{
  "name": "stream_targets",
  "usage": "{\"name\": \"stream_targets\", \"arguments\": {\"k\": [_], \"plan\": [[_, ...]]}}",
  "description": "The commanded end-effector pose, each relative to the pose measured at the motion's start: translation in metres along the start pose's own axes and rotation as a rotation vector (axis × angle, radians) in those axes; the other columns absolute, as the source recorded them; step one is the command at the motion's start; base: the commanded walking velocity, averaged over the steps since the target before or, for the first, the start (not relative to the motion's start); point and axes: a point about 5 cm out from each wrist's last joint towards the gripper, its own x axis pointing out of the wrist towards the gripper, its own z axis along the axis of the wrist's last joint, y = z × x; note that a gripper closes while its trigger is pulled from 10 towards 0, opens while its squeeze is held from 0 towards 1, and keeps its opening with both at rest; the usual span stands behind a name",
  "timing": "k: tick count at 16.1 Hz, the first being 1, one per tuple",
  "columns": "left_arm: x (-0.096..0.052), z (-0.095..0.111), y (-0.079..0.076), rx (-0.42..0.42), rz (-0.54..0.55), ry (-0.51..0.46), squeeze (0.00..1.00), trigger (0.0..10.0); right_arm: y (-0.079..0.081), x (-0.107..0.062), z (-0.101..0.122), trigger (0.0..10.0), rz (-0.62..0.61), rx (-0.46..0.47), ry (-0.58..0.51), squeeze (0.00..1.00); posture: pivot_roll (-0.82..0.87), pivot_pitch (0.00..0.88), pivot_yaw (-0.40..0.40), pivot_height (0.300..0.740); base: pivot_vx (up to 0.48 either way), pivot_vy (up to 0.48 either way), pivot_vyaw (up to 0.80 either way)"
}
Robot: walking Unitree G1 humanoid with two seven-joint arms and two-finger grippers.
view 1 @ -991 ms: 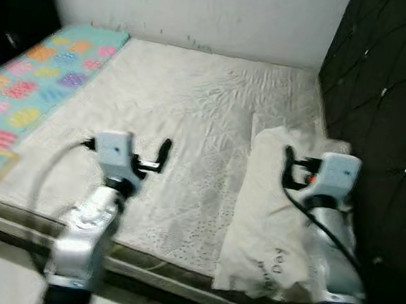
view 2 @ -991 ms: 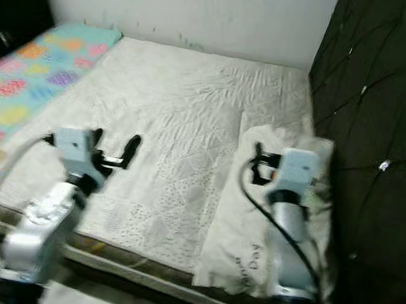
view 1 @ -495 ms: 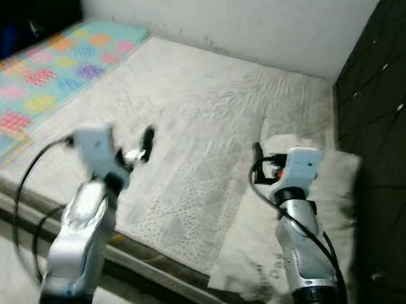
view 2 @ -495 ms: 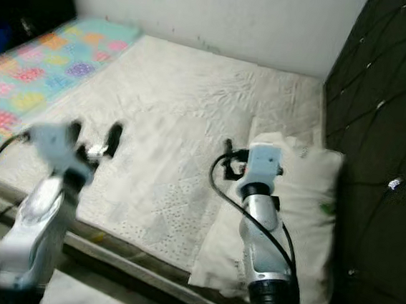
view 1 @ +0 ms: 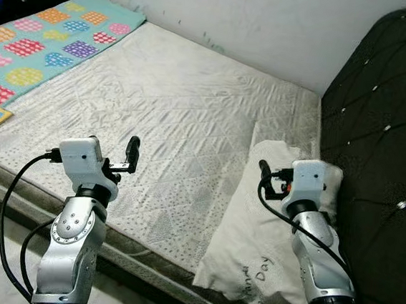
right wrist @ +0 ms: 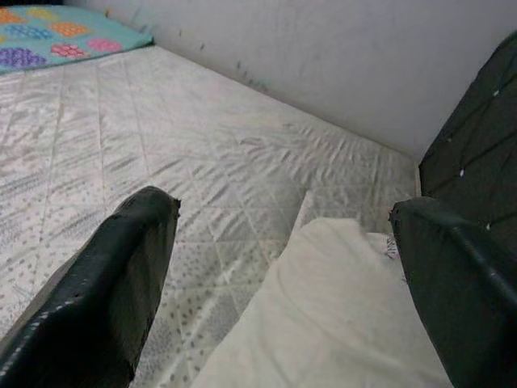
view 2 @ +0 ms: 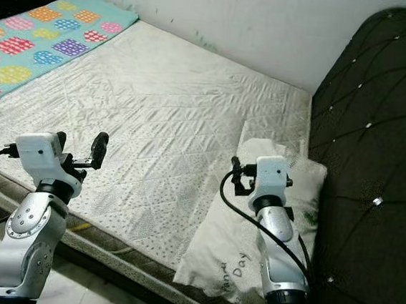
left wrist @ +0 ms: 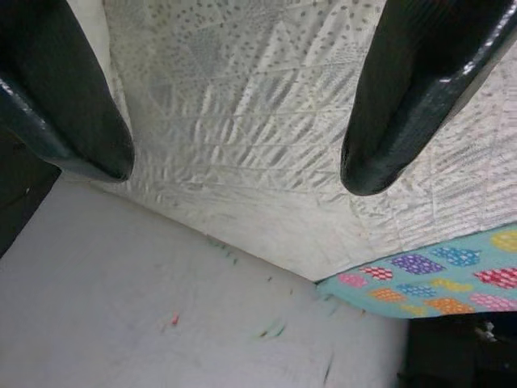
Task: Clean up the room
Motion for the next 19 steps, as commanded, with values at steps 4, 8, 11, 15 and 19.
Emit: {"name": "stream_targets", "arguments": {"k": [4, 8, 11, 15, 19], "plan": [[0.0, -0.008, 0.006, 0.058, -0.022, 0.035, 0.0, 10.0, -0.013, -0.011, 0.003, 10.0, -0.082, 0.031, -0.037, 0.0, 0.0, 0.0, 0.0, 0.74, 0.0, 0.0, 0.0], [-0.004, -0.003, 0.005, 0.091, -0.077, 0.048, 0.0, 10.0, 0.008, -0.014, 0.01, 10.0, -0.027, 0.071, -0.055, 0.0, -0.02, 0.0, 0.033, 0.74, 0.0, 0.0, 0.0], [0.003, 0.001, 0.003, 0.067, -0.038, 0.009, 0.0, 10.0, 0.007, -0.015, 0.012, 10.0, -0.011, 0.068, -0.053, 0.0, -0.03, 0.0, -0.015, 0.74, 0.0, 0.0, 0.0], [-0.003, 0.007, 0.015, 0.038, 0.039, -0.009, 0.0, 10.0, 0.006, -0.01, 0.022, 10.0, 0.022, 0.064, -0.065, 0.0, -0.01, 0.0, -0.041, 0.74, 0.0, 0.0, -0.1], [-0.009, 0.002, 0.013, 0.022, 0.012, 0.038, 0.0, 10.0, 0.009, -0.012, 0.017, 10.0, 0.016, 0.076, -0.038, 0.0, 0.0, 0.0, -0.029, 0.74, 0.0, 0.0, -0.8]]}}
